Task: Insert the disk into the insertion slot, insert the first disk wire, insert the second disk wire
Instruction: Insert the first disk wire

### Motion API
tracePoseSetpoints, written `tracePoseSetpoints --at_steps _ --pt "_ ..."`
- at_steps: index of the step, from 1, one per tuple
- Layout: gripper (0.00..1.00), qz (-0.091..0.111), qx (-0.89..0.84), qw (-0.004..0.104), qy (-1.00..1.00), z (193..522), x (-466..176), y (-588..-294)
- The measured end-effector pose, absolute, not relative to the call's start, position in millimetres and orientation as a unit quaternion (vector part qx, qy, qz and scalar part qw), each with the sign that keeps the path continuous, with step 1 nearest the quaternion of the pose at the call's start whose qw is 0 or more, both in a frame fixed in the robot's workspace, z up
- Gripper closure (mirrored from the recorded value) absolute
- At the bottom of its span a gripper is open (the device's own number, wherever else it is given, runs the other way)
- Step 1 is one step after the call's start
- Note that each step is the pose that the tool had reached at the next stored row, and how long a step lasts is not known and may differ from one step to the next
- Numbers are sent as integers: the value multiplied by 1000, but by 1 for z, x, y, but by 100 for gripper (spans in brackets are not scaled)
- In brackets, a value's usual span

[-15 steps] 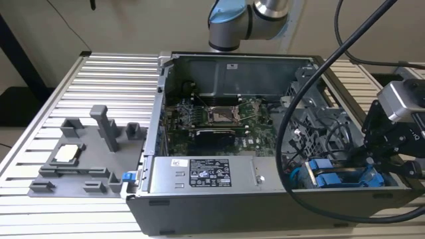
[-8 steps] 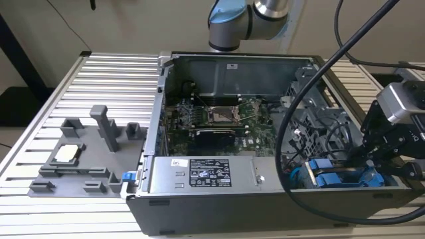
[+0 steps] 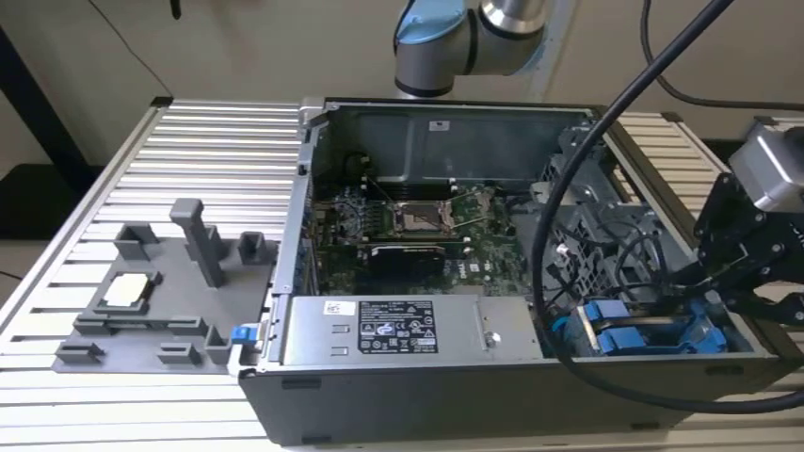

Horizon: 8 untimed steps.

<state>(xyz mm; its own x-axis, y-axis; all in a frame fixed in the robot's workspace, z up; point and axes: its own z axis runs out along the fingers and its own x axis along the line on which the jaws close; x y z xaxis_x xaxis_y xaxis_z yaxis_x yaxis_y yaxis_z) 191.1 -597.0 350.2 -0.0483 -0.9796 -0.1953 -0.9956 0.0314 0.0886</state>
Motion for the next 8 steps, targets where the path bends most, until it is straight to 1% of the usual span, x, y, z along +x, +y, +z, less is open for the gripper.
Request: tracePoseSetpoints --at_steps 8 --pt "73 99 -689 38 717 384 191 -597"
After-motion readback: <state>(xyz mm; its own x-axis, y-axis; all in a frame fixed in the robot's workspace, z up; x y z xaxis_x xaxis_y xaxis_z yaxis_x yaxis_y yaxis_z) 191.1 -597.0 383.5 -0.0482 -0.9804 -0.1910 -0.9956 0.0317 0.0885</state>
